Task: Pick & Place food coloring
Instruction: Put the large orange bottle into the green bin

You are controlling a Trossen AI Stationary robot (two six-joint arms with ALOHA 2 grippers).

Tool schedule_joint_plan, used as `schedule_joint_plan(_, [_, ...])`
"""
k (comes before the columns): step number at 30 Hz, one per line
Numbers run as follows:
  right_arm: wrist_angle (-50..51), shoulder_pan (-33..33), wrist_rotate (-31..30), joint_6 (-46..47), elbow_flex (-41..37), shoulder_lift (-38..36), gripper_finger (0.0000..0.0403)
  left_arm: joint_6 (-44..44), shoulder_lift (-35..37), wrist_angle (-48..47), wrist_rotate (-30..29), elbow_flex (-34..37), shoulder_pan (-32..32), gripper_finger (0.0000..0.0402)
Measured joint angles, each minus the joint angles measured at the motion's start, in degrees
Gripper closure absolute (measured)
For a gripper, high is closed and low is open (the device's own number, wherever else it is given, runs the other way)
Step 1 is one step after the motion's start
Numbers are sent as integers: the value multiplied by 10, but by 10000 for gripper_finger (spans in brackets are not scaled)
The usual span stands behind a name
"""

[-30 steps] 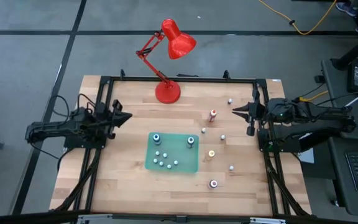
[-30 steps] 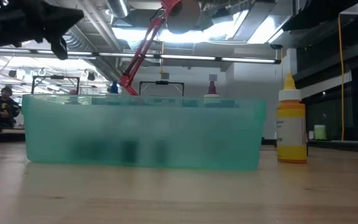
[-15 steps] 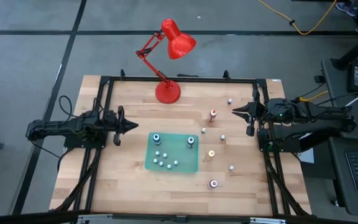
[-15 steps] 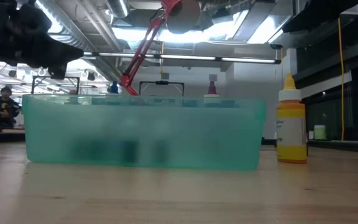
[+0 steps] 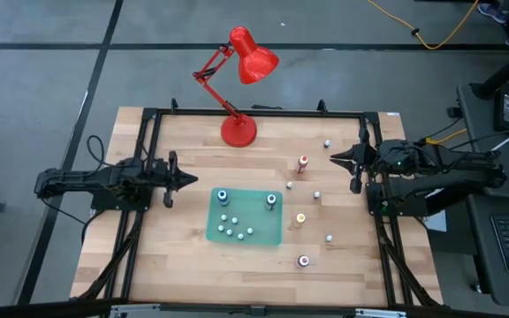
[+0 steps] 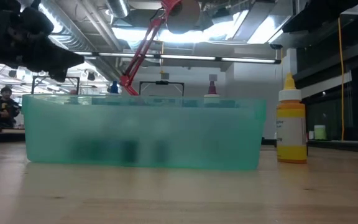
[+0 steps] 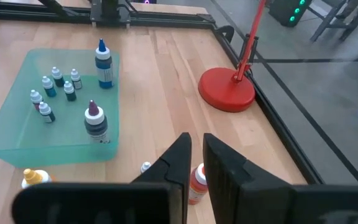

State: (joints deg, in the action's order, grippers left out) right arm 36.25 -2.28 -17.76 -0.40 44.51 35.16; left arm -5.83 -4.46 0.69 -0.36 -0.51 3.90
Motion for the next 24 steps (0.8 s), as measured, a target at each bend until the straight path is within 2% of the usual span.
schedule_joint_plan(6, [-5,0,6,2,0,0,357,-70,-23,0,0,0,0,395])
schedule_joint_plan(9, [-8,0,30,-17,0,1,357,-82,-23,0,-1,0,0,397])
schedule_joint_plan(14, [-21,4,33,-33,0,17,356,-84,-23,0,-1,0,0,396])
schedule_joint_plan(20, [-3,57,52,-46,0,71,348,-84,-23,0,-1,0,0,391])
schedule_joint_plan(24, [-5,105,95,-74,0,109,308,-84,-23,0,-1,0,0,392])
